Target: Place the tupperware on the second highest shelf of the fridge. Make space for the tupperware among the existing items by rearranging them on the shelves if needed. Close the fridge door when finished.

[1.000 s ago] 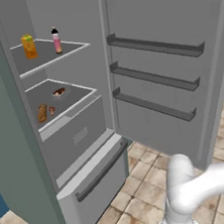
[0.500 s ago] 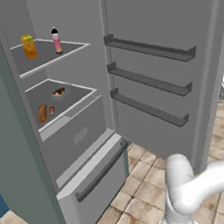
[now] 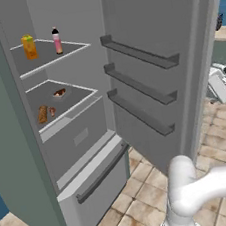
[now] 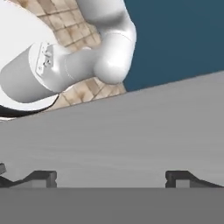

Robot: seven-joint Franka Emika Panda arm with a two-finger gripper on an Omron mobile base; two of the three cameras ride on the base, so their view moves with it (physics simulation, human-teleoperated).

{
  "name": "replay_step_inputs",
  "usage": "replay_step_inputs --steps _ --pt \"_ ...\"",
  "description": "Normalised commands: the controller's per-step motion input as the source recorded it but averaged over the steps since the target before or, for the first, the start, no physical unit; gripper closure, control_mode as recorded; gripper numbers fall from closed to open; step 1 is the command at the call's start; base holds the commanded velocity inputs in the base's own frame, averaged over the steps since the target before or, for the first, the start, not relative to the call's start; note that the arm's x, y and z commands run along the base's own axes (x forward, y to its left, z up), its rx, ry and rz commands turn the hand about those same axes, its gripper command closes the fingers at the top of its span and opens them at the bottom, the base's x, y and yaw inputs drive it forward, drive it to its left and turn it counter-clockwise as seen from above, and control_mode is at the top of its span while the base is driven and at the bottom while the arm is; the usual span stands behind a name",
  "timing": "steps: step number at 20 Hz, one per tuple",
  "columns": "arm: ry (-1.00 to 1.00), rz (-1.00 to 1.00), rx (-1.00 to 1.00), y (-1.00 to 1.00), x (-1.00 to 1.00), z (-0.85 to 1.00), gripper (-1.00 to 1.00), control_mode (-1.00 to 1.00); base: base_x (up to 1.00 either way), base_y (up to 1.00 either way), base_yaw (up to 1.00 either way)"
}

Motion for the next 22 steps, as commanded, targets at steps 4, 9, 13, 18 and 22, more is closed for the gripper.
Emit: replay_step_inputs --steps 4,9,13,18,22 --pt "-0.40 0.15 -0.13 1.00 0.00 -0.02 -1.00 -1.00 0.00 0.00 0.00" --pt "-0.41 0.12 -0.15 1.00 0.00 0.00 -1.00 -1.00 0.00 0.00 0.00" --pt "-0.41 0.12 -0.12 1.00 0.00 0.00 -1.00 -1.00 0.00 0.00 0.00" --pt "-0.48 0.21 -0.03 1.00 0.00 -0.06 -1.00 -1.00 0.00 0.00 0.00" --pt "-0.54 0.35 0.00 1.00 0.00 -0.26 -1.00 -1.00 0.00 0.00 0.00"
